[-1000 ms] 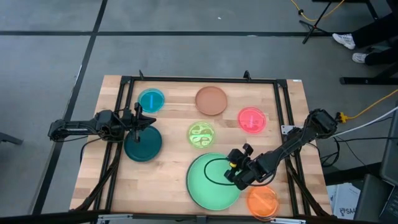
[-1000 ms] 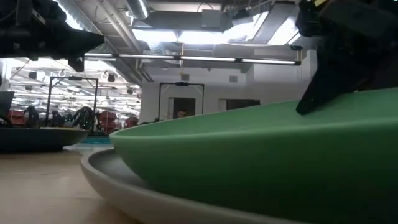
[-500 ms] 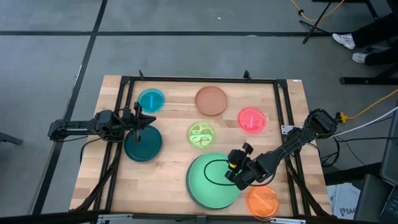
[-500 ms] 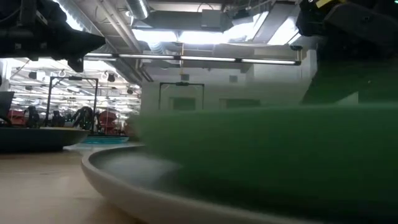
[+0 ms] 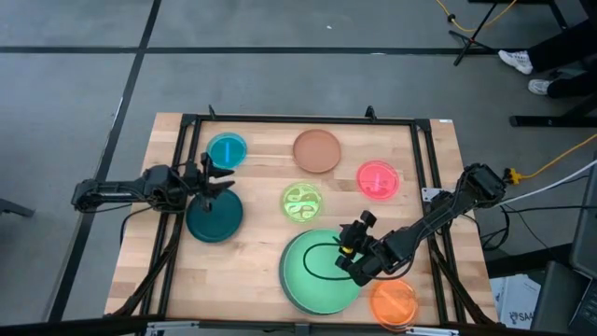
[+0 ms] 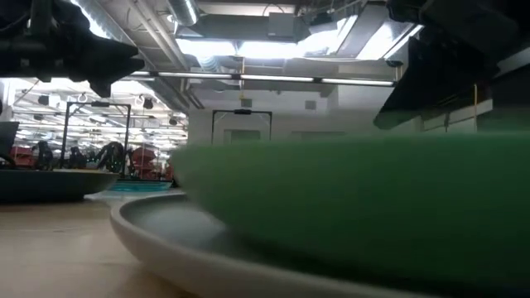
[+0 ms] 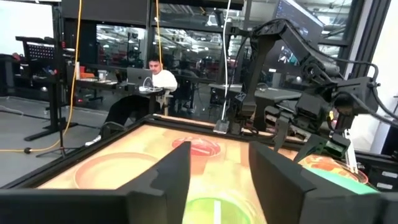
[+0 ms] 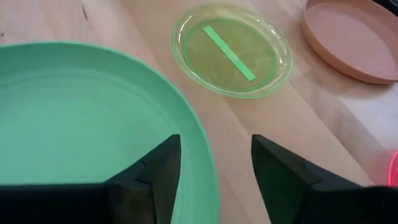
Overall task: Stack plastic plates
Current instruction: Stack the dark green plate on top of the light green plate
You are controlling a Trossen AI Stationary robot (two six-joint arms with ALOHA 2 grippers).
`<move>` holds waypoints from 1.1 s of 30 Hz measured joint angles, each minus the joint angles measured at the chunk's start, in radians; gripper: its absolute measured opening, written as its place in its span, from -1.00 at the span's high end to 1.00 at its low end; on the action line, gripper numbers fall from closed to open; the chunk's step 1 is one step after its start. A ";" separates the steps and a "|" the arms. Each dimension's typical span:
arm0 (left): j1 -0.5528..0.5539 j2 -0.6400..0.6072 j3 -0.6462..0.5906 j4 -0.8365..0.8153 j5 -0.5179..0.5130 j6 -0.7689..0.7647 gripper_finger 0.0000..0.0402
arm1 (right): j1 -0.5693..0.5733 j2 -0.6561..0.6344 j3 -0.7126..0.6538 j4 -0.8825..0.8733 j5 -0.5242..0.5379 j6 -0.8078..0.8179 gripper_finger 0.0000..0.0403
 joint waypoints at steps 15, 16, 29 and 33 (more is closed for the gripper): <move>0.000 0.127 0.041 -0.015 0.143 -0.027 0.16 | 0.000 0.000 0.000 0.009 -0.001 -0.016 -0.13; -0.001 0.146 0.052 -0.029 0.148 -0.027 0.16 | 0.000 0.000 0.000 0.009 -0.001 -0.016 -0.13; -0.148 0.393 0.233 -0.301 0.037 -0.098 0.16 | 0.000 0.000 0.000 0.008 -0.001 -0.041 -0.13; -0.213 0.461 0.305 -0.419 -0.021 -0.188 0.16 | 0.000 0.000 0.000 0.008 -0.001 -0.041 -0.13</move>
